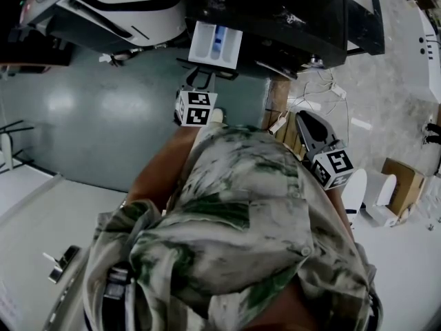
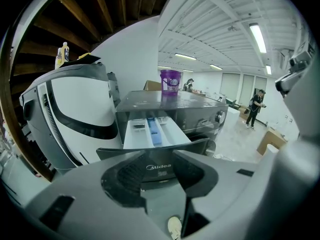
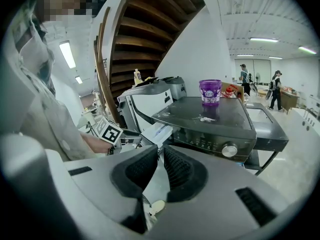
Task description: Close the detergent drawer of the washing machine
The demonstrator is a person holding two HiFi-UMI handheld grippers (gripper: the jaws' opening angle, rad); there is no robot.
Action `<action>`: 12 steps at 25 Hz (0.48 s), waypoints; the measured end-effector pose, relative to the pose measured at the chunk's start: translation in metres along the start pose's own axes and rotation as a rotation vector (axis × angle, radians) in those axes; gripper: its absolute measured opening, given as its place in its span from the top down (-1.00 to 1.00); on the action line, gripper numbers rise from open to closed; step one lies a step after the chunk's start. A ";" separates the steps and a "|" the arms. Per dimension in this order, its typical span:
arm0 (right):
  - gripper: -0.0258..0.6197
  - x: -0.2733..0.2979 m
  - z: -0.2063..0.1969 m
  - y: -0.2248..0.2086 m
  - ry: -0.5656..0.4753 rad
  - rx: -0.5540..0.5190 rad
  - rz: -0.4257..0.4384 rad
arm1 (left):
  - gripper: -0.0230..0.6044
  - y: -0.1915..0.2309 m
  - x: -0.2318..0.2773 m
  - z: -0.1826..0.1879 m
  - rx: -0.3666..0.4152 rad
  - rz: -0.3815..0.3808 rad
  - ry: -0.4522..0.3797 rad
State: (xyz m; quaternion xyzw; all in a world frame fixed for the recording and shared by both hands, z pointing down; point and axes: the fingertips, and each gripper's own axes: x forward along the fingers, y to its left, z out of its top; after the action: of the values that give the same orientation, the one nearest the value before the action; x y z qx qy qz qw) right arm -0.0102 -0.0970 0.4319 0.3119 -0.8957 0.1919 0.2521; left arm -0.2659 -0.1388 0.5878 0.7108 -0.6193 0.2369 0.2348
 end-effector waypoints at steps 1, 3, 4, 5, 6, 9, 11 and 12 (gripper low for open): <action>0.73 0.000 0.000 0.000 0.000 0.001 -0.001 | 0.39 0.000 0.000 0.000 0.001 0.004 0.000; 0.73 0.001 0.001 -0.001 -0.001 0.001 -0.005 | 0.39 0.001 0.001 0.000 0.004 0.007 -0.002; 0.74 0.001 0.002 -0.002 -0.001 0.001 -0.006 | 0.39 0.001 0.001 0.000 0.004 0.009 -0.003; 0.73 0.002 0.002 -0.003 -0.001 0.001 -0.008 | 0.38 0.001 0.001 0.000 0.004 0.013 -0.003; 0.74 0.002 0.003 -0.003 -0.002 0.000 -0.009 | 0.38 0.002 0.001 0.000 0.005 0.017 -0.002; 0.74 0.003 0.003 -0.004 -0.005 0.007 -0.011 | 0.37 0.002 0.003 0.000 0.005 0.029 0.000; 0.74 0.004 0.002 -0.005 -0.004 0.012 -0.013 | 0.36 0.002 0.004 0.000 0.002 0.032 -0.001; 0.74 0.004 0.002 -0.006 -0.004 0.014 -0.014 | 0.37 0.003 0.004 0.000 0.001 0.032 -0.002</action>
State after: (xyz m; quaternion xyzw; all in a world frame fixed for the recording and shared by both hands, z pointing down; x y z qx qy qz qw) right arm -0.0099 -0.1042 0.4334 0.3203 -0.8927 0.1956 0.2495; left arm -0.2682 -0.1427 0.5903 0.7011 -0.6307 0.2403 0.2301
